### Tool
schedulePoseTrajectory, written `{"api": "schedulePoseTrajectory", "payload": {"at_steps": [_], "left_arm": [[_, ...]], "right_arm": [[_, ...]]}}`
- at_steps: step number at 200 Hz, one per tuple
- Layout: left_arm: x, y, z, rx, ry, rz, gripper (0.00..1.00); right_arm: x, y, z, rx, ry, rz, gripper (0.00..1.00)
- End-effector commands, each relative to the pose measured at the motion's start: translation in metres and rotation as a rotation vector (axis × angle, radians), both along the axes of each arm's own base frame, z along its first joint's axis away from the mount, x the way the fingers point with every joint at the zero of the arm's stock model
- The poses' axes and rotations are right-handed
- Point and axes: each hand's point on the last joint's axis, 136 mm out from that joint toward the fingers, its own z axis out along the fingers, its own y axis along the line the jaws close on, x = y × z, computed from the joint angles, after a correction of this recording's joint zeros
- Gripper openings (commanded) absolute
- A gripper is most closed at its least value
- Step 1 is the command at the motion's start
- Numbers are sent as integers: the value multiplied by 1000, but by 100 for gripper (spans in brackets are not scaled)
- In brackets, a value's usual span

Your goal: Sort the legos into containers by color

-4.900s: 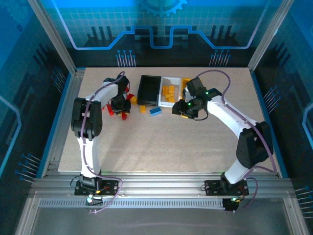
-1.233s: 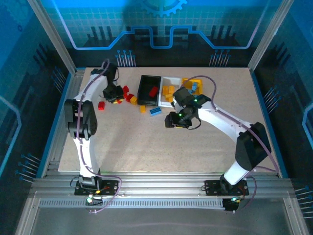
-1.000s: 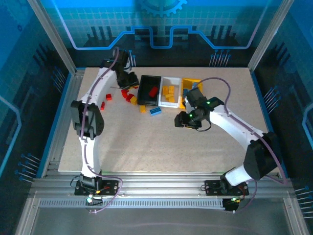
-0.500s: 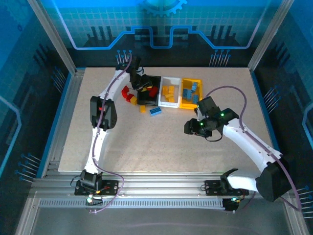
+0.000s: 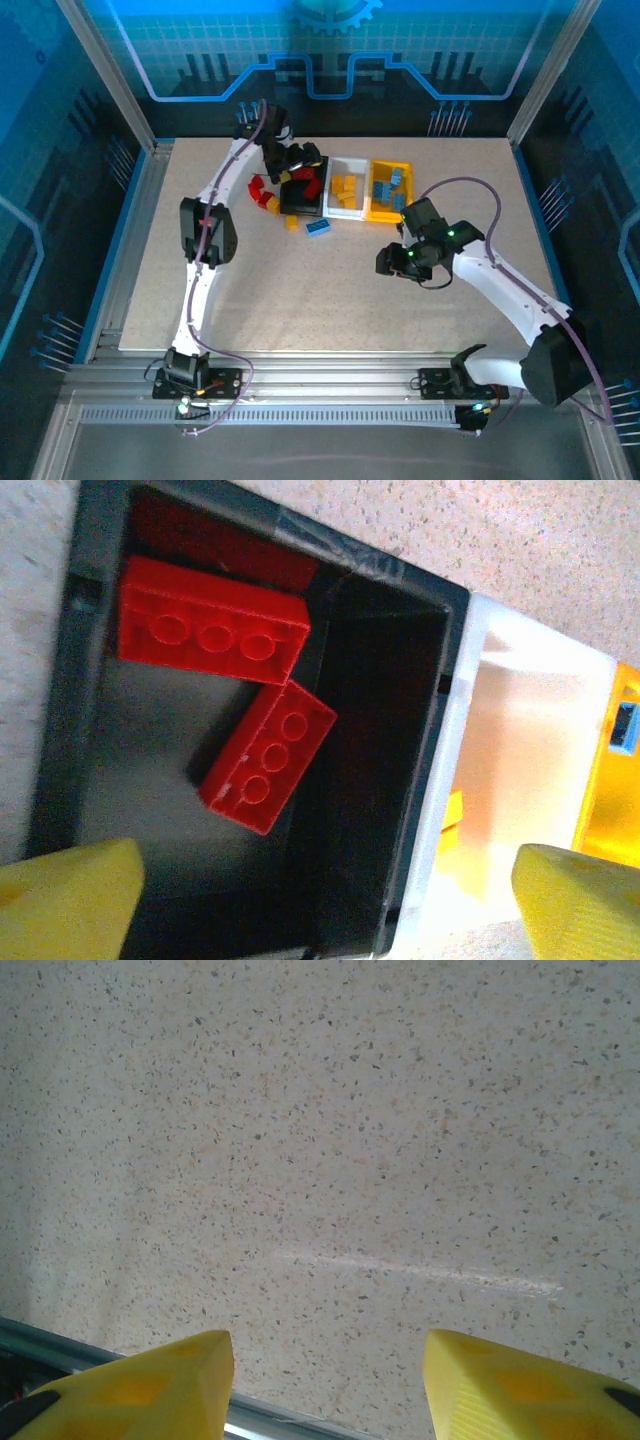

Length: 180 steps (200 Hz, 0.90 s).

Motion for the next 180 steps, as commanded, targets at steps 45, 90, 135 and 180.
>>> {"api": "schedulePoseTrajectory", "payload": {"at_steps": [45,90,135,180], "left_arm": [[-63,154,50,326,59,238,99],[-97,221,-3,366,246,356,99],[-107,256,-42,413,332,351,96],[-104,266,-78,445,374,292,85]], "right_arm": [[24,31,4,61,-10,51,54],[31,57,-2,42,10,134,54],[28,70,-7,22,33,174,54],[22,64,-10,-1,47,163,54]]}}
